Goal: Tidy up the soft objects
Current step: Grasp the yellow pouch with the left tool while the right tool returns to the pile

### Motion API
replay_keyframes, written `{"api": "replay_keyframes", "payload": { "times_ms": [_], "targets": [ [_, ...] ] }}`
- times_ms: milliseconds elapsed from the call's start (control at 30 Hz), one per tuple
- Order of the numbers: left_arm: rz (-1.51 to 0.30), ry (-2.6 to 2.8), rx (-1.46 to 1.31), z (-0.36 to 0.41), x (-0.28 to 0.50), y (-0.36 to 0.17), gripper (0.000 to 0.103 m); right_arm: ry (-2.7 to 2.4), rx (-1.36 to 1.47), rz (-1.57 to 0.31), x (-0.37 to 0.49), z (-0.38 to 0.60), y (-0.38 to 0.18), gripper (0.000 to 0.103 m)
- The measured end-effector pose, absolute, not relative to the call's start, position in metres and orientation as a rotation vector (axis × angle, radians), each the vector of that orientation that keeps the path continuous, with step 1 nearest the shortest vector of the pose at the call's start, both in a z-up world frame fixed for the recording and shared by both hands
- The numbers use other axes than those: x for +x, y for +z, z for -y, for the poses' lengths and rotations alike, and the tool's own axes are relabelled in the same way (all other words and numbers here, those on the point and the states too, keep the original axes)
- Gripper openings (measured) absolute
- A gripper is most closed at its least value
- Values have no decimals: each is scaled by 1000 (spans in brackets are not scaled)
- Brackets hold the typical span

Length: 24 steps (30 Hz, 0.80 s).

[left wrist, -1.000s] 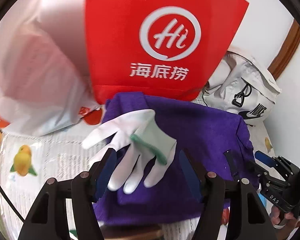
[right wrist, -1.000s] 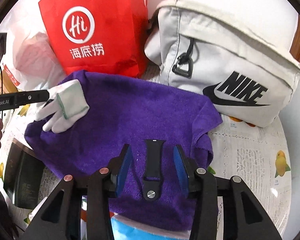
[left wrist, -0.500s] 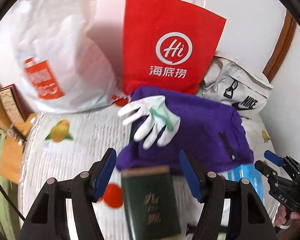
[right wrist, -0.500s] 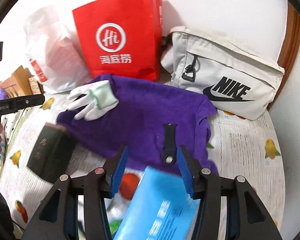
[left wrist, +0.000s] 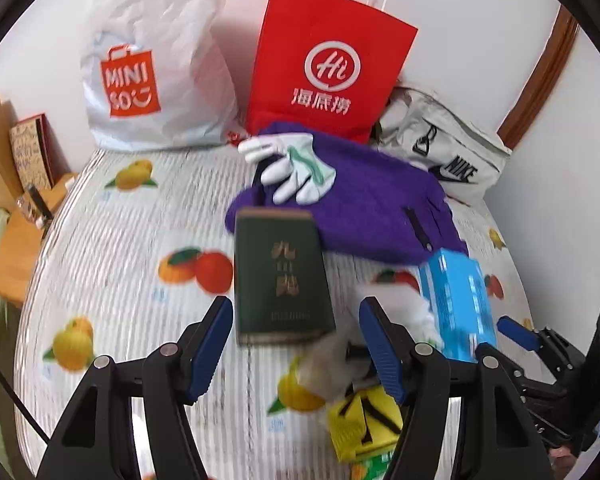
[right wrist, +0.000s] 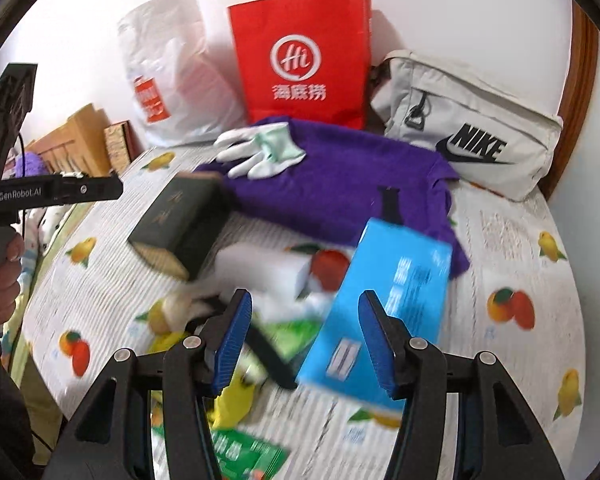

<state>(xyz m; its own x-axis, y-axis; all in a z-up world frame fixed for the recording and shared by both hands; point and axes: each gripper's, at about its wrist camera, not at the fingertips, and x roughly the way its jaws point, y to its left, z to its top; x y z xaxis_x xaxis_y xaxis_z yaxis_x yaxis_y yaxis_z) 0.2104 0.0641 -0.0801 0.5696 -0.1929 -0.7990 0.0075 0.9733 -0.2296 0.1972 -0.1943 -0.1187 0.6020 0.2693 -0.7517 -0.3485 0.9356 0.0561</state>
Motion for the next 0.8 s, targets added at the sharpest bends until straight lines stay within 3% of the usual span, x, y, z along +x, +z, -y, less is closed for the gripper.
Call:
{"api": "replay_keyframes", "payload": {
  "times_ms": [400, 533, 800],
  "targets": [
    [-1011, -141, -216, -49, 162, -121, 65, 459, -141, -884, 159, 176, -156, 55],
    [-1067, -192, -221, -29, 164, -147, 74, 458, -132, -918, 147, 183, -170, 55],
    [-1161, -241, -226, -1, 170, -188, 74, 453, -117, -963, 122, 200, -194, 56]
  ]
}}
